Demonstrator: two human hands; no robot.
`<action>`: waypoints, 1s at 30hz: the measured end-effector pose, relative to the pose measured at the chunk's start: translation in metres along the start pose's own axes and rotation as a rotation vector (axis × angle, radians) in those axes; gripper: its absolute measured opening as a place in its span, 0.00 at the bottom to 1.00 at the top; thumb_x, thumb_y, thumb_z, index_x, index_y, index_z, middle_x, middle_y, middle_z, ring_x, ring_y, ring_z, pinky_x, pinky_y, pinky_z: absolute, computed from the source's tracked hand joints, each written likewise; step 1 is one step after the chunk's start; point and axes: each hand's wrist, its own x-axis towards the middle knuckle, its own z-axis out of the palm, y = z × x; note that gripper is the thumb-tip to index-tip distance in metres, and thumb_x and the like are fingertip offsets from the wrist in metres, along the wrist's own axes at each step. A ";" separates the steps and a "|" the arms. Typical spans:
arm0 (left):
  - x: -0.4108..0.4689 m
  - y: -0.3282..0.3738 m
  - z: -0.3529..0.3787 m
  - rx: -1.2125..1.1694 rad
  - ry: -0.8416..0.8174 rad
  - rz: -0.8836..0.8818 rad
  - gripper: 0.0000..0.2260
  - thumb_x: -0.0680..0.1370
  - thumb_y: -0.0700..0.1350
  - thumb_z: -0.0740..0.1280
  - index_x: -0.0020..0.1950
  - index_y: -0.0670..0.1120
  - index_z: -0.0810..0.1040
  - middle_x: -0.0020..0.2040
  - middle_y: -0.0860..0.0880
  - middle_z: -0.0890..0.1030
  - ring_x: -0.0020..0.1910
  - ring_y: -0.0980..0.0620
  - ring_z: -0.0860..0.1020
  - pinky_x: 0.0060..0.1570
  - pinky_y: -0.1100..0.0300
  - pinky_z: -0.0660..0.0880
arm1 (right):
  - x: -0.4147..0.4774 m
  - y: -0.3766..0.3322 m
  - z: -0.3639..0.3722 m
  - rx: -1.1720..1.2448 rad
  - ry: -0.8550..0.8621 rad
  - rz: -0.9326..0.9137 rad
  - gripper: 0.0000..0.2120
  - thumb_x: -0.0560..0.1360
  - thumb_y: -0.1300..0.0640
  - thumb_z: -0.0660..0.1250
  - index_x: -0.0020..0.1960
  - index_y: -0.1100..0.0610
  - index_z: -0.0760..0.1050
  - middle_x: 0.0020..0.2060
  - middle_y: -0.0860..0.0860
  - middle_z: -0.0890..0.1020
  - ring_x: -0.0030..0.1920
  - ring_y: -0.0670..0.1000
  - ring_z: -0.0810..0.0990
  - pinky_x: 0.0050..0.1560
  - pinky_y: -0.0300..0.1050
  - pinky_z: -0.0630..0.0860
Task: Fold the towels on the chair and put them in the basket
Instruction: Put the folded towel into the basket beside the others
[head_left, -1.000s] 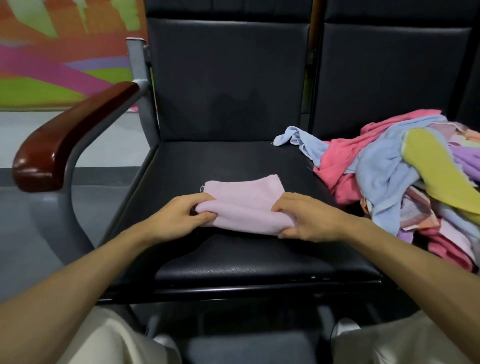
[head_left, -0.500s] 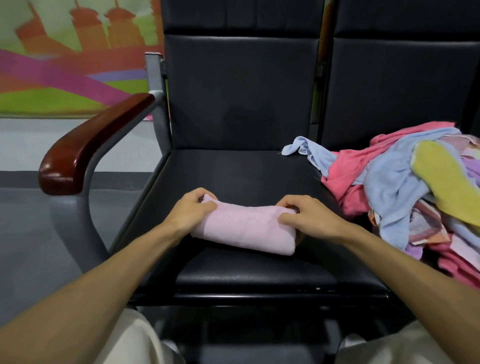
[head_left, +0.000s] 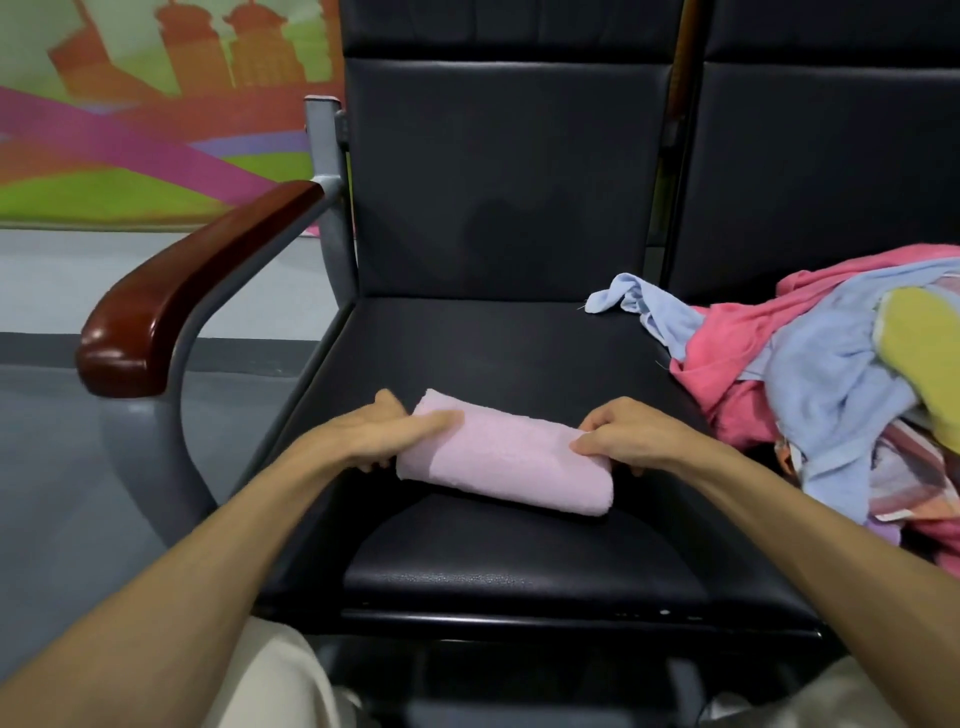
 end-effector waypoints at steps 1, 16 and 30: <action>-0.001 -0.004 -0.001 0.081 -0.058 -0.025 0.42 0.61 0.79 0.58 0.57 0.45 0.67 0.46 0.50 0.75 0.43 0.51 0.76 0.40 0.57 0.71 | 0.000 0.001 0.000 -0.011 0.002 -0.010 0.06 0.73 0.54 0.68 0.46 0.55 0.81 0.40 0.50 0.81 0.40 0.50 0.78 0.36 0.42 0.73; -0.015 0.025 0.022 -0.633 -0.024 0.351 0.13 0.64 0.47 0.71 0.43 0.45 0.71 0.42 0.48 0.76 0.39 0.52 0.76 0.34 0.60 0.72 | -0.023 0.007 -0.015 0.095 -0.572 -0.145 0.25 0.62 0.64 0.72 0.59 0.62 0.76 0.49 0.52 0.81 0.46 0.48 0.79 0.40 0.35 0.74; -0.096 -0.020 -0.062 -1.413 0.572 0.317 0.22 0.66 0.39 0.79 0.57 0.39 0.76 0.54 0.45 0.82 0.51 0.48 0.81 0.52 0.53 0.80 | -0.070 -0.112 0.011 0.329 -0.166 -0.521 0.12 0.76 0.54 0.70 0.58 0.56 0.77 0.50 0.49 0.82 0.48 0.43 0.81 0.45 0.36 0.77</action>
